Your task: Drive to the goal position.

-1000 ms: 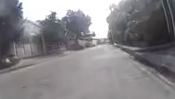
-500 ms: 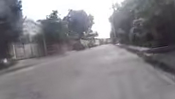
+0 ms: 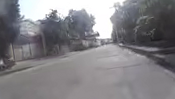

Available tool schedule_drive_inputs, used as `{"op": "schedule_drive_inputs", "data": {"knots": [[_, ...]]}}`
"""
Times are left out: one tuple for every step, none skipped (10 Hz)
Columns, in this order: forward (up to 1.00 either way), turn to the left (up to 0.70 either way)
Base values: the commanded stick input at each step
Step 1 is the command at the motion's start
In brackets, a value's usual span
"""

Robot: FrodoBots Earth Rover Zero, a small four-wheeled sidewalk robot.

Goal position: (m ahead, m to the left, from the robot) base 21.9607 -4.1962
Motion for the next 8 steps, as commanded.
{"op": "schedule_drive_inputs", "data": {"knots": [[1.00, -0.40], [1.00, -0.10], [1.00, 0.00], [1.00, 0.00], [1.00, 0.00], [1.00, 0.00], [1.00, 0.00], [1.00, 0.00]]}}
